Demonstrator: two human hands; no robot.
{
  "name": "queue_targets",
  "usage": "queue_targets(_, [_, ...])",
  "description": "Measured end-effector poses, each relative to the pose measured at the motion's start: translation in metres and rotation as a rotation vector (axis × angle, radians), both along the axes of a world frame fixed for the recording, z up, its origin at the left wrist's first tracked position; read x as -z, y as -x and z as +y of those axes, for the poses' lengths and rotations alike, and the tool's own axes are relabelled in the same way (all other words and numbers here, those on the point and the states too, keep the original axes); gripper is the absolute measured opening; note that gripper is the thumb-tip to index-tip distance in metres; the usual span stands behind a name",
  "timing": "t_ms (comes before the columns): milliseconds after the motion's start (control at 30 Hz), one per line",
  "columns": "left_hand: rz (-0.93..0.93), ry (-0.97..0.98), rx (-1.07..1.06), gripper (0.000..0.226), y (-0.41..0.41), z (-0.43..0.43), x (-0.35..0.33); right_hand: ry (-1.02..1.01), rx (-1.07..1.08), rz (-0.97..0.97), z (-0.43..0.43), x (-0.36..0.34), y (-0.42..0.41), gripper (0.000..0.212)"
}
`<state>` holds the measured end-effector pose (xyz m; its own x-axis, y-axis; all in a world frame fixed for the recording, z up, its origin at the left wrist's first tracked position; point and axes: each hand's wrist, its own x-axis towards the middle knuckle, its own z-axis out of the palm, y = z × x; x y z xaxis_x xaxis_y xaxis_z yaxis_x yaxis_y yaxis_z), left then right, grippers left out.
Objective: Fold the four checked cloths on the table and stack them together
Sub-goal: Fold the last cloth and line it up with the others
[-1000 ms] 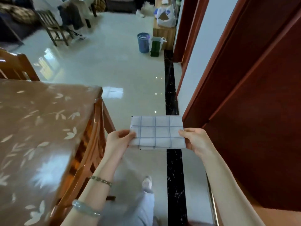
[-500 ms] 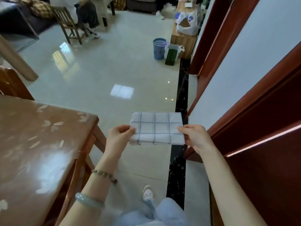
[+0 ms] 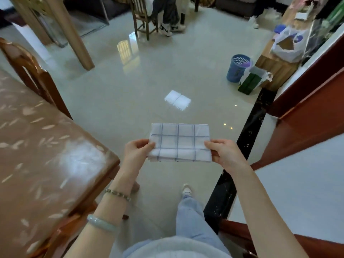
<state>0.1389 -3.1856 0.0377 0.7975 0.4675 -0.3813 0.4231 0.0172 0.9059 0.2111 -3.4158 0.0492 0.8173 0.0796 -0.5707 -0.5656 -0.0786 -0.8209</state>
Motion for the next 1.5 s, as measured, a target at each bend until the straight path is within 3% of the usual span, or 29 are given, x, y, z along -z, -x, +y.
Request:
queue_targets(67, [0.010, 0.002, -0.100, 0.003, -0.027, 0.002, 0.002, 0.005, -0.082, 0.021, 0.010, 0.000, -0.046, 0.018])
queue_targets(167, [0.009, 0.007, -0.221, 0.012, -0.061, 0.005, 0.000, 0.002, -0.184, 0.023, 0.027, -0.005, -0.106, 0.002])
queue_targets(567, [0.037, 0.050, -0.583, 0.013, -0.135, 0.061, 0.003, -0.010, -0.564, 0.060, 0.140, 0.000, -0.251, 0.002])
queue_targets(700, [0.029, 0.064, -0.662, 0.010, -0.166, 0.104, 0.013, -0.009, -0.651, 0.083, 0.196, 0.010, -0.295, 0.018])
queue_targets(867, [0.017, 0.051, -0.744, 0.009, -0.213, 0.176, 0.020, -0.014, -0.695, 0.079, 0.280, 0.009, -0.348, 0.007])
queue_targets(967, [0.036, 0.056, -0.787, 0.021, -0.239, 0.220, 0.016, -0.016, -0.718, 0.085, 0.331, 0.000, -0.377, 0.002])
queue_targets(1333, [0.013, 0.036, -0.890, 0.032, -0.311, 0.359, -0.001, -0.064, -0.863, 0.080, 0.495, -0.014, -0.465, 0.004])
queue_targets(1500, [0.018, 0.039, -0.955, 0.027, -0.354, 0.427, 0.006, -0.047, -0.948, 0.067, 0.573, -0.006, -0.515, 0.017])
